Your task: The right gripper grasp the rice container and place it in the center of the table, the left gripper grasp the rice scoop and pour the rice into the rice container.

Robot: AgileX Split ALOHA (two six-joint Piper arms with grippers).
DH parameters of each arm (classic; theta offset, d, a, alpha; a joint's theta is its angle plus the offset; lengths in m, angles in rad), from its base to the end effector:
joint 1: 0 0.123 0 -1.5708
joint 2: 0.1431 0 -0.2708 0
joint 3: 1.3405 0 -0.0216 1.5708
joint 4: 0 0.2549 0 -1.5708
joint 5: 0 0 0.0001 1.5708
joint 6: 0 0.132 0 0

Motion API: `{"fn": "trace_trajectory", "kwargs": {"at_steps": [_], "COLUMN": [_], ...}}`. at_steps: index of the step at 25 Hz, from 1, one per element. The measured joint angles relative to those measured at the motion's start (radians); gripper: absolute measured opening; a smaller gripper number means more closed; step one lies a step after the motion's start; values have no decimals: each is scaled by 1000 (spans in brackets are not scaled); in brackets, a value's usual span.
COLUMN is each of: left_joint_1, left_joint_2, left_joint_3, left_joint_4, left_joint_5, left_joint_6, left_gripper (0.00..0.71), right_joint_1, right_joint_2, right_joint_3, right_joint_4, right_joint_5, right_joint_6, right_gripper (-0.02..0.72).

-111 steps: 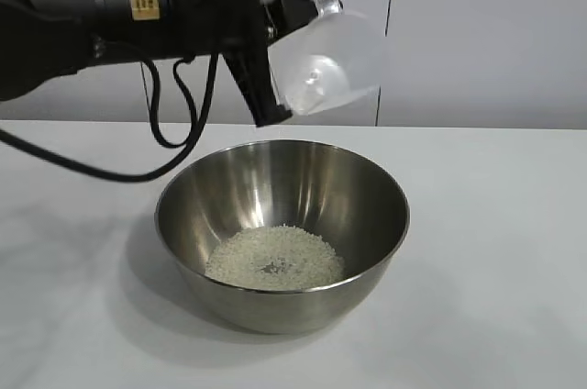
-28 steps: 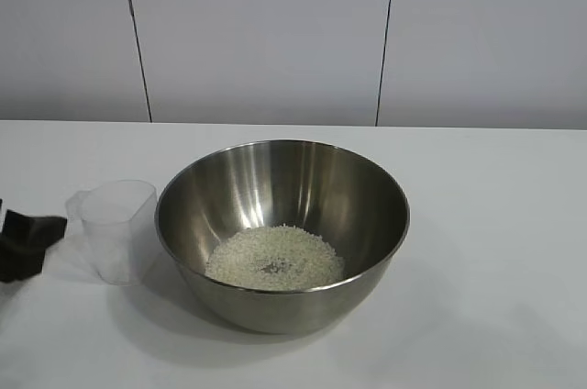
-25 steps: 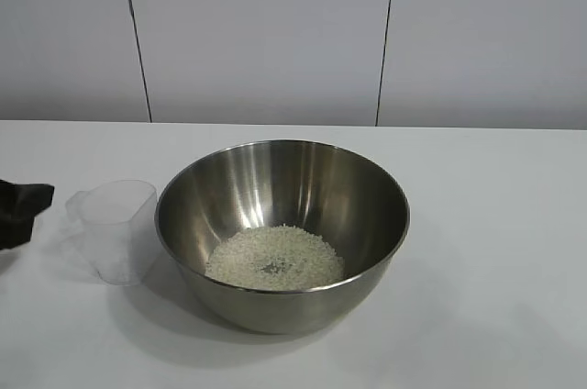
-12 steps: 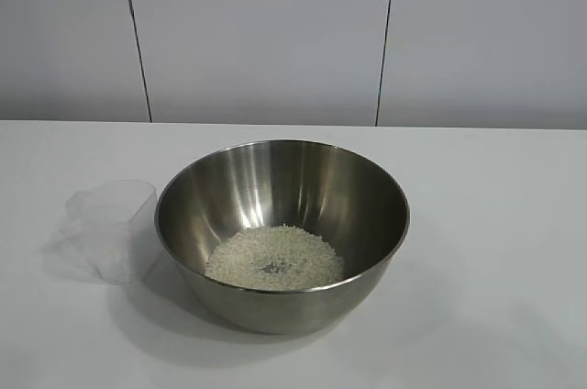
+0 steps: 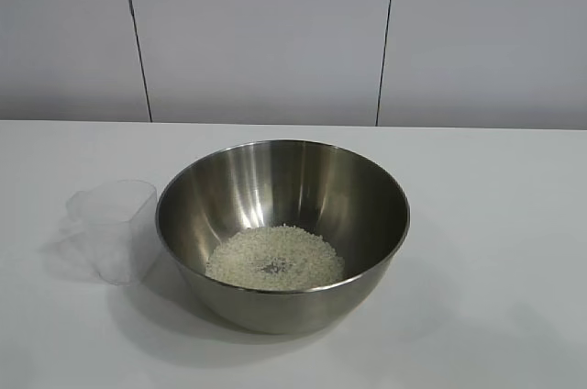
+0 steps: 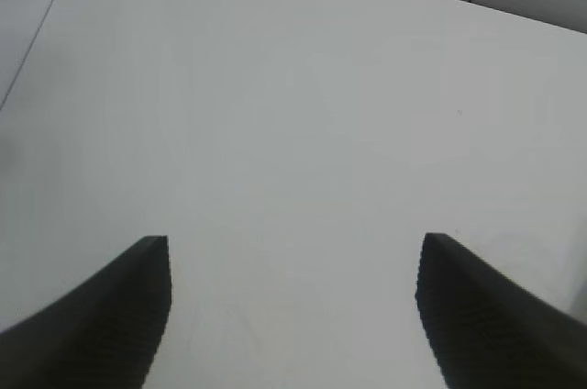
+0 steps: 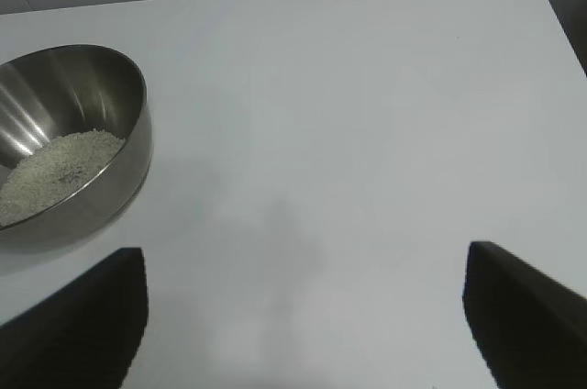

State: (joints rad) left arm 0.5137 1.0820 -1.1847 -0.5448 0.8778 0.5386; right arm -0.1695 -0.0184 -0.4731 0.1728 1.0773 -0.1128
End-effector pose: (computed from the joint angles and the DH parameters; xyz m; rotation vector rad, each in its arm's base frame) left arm 0.2468 0.0788 0.3777 -0.1365 2.1201 -0.0454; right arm 0.0505 0.0116 0.2524 0.0495 2.0565 0.0331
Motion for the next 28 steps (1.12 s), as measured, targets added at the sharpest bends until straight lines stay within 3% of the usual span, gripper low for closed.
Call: {"fn": "trace_trajectory", "kwargs": {"at_steps": [5,10,13,16,20,24,28], "left_joint_1": [-69,-123,-216,-320,-420,-470,-476], "left_joint_2": [-65,-197,-297,-420,-609,-824,-1034], "left_joint_3": [-1,-1,3,42,179,364,501], "left_joint_4": [-62,-66,-36,59,253,401,479], "left_joint_5": [139,158,161,155,166,184,195], "left_joint_6": [13,6,-28,-109,-285,-441,-526], "left_gripper": [541,541,541,541,541,541,541], "right_joint_1": [0,0,0,0,0,0,0], "right_joint_2": [0,0,0,0,0,0,0], "right_joint_3": [0,0,0,0,0,0,0], "right_joint_4": [0,0,0,3,3,3,3], "right_joint_5": [0,0,0,0,0,0,0], "right_joint_6": [0,0,0,0,0,0,0], "right_gripper": [641,641,641,641,641,641,641]}}
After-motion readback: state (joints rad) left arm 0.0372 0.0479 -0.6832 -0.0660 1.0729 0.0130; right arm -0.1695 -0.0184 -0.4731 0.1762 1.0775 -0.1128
